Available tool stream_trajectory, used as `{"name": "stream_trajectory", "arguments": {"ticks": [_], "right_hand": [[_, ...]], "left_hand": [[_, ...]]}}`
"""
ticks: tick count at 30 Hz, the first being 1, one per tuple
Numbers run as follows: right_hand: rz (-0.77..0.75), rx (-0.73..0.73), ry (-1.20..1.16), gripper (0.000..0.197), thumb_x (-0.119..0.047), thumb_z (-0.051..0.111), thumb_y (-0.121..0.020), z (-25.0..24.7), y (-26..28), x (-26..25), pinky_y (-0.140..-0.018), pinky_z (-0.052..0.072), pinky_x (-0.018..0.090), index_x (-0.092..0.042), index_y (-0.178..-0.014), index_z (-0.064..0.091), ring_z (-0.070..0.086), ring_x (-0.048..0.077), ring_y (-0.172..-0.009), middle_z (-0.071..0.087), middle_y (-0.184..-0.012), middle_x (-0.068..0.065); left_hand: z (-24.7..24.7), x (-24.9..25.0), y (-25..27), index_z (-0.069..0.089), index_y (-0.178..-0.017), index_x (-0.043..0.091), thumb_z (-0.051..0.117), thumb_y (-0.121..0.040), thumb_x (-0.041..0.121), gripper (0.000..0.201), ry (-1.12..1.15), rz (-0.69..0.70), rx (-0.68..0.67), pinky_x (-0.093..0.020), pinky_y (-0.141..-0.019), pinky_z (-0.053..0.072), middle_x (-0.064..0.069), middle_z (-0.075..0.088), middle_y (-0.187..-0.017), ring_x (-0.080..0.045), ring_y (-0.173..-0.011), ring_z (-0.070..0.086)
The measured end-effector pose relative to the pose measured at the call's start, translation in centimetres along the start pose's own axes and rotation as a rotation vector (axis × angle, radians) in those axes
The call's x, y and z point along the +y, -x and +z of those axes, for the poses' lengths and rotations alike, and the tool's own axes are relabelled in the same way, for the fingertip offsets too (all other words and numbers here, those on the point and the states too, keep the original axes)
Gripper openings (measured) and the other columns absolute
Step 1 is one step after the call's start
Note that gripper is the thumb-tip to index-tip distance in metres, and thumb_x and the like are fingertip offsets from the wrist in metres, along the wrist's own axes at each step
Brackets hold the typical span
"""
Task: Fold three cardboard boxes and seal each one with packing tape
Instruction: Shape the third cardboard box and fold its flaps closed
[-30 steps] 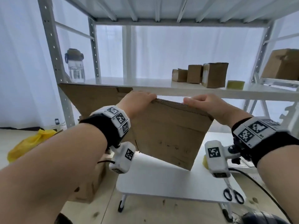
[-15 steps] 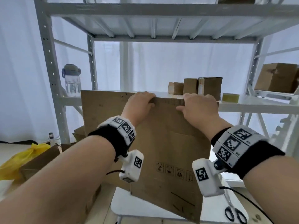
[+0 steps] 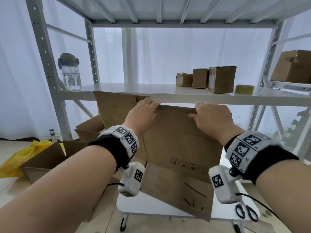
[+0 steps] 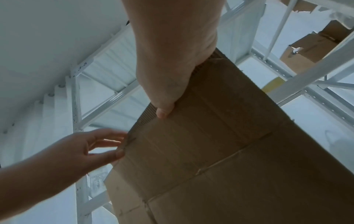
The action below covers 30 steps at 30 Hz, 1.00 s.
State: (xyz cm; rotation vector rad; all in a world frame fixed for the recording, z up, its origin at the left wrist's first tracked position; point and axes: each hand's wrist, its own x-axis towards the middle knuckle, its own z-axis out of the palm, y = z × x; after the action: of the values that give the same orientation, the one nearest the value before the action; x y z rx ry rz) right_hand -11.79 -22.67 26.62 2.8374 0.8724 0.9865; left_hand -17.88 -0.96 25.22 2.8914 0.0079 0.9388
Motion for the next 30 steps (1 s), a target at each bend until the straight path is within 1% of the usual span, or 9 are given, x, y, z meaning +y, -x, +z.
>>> {"name": "stream_trajectory", "arguments": {"ticks": [4,8,11,14,19,21,24,27,30], "right_hand": [[0.021,-0.035,-0.004,0.031,-0.046,0.044,-0.098,-0.1,-0.6,-0.1,-0.063,0.045,0.033,-0.016,-0.09,0.043,0.054,0.023,-0.07,0.054,-0.079,0.002],[0.02,0.039,0.043,0.036,-0.048,0.044,-0.097,-0.2,-0.7,-0.4,-0.055,0.038,0.03,-0.015,-0.085,0.041,0.049,0.022,-0.061,0.045,-0.067,-0.001],[-0.004,0.037,0.043,0.037,-0.051,0.043,-0.096,-0.1,-0.4,-1.1,-0.054,0.034,0.028,-0.016,-0.085,0.04,0.049,0.02,-0.06,0.047,-0.068,-0.002],[-0.032,0.053,0.03,0.038,-0.054,0.042,-0.095,-0.2,0.0,-1.7,-0.057,0.04,0.029,-0.017,-0.087,0.043,0.057,0.02,-0.066,0.056,-0.075,-0.001],[-0.065,0.037,0.004,0.037,-0.053,0.041,-0.096,-0.4,0.9,-2.6,-0.059,0.039,0.03,-0.017,-0.087,0.04,0.055,0.021,-0.067,0.051,-0.073,-0.002],[-0.071,0.049,-0.016,0.037,-0.053,0.042,-0.096,-0.2,1.5,-2.3,-0.059,0.039,0.03,-0.017,-0.086,0.04,0.051,0.019,-0.064,0.051,-0.072,-0.002],[-0.05,0.076,-0.057,0.037,-0.053,0.043,-0.095,0.4,2.6,-1.4,-0.057,0.036,0.028,-0.017,-0.086,0.043,0.05,0.018,-0.061,0.051,-0.069,-0.003],[-0.034,0.05,-0.133,0.037,-0.051,0.047,-0.095,0.9,3.0,-1.2,-0.058,0.033,0.028,-0.015,-0.088,0.047,0.049,0.019,-0.063,0.05,-0.07,-0.003],[-0.04,0.065,-0.131,0.038,-0.052,0.045,-0.095,1.0,3.3,-0.6,-0.058,0.034,0.028,-0.015,-0.089,0.048,0.05,0.019,-0.062,0.05,-0.068,-0.005]], "left_hand": [[0.9,-1.0,0.2,0.057,-0.114,0.009,0.05,-0.097,0.035,0.031,-0.013,-0.078,0.016,-0.04,-0.091,0.046,-0.008,0.055,-0.114,-0.026,-0.109,0.052],[1.4,-1.4,-0.2,0.029,-0.142,-0.001,0.034,-0.088,0.071,0.09,0.466,-0.536,-0.112,-0.039,-0.099,0.044,-0.017,0.051,-0.133,-0.03,-0.116,0.055],[0.8,-1.3,-0.8,0.032,-0.14,-0.003,0.029,-0.075,0.085,0.109,0.803,-0.755,-0.136,-0.041,-0.086,0.055,-0.009,0.058,-0.115,-0.028,-0.096,0.066],[0.0,-0.1,-1.2,0.012,-0.15,0.003,0.047,-0.085,0.068,0.098,1.098,-0.828,-0.094,-0.029,-0.058,0.059,-0.009,0.045,-0.131,-0.024,-0.077,0.069],[0.3,0.0,-0.8,0.01,-0.148,-0.001,0.056,-0.091,0.024,0.077,1.361,-0.9,0.093,-0.029,-0.049,0.056,-0.014,0.057,-0.112,-0.028,-0.083,0.069],[0.6,0.4,0.1,0.004,-0.148,0.002,0.054,-0.093,0.021,0.076,1.413,-0.899,0.112,-0.032,-0.059,0.06,-0.011,0.062,-0.098,-0.024,-0.074,0.069],[1.3,1.6,1.3,-0.017,-0.148,0.014,0.051,-0.096,0.018,0.085,1.522,-0.866,0.153,-0.041,-0.086,0.056,-0.013,0.064,-0.109,-0.024,-0.079,0.07],[1.9,2.1,1.9,-0.027,-0.145,0.026,0.049,-0.095,0.015,0.091,1.611,-0.823,0.207,-0.043,-0.09,0.055,-0.017,0.053,-0.134,-0.024,-0.08,0.072],[2.1,2.8,2.4,-0.031,-0.143,0.031,0.047,-0.094,0.017,0.093,1.588,-0.801,0.225,-0.042,-0.095,0.051,-0.015,0.051,-0.138,-0.022,-0.078,0.073]]}}
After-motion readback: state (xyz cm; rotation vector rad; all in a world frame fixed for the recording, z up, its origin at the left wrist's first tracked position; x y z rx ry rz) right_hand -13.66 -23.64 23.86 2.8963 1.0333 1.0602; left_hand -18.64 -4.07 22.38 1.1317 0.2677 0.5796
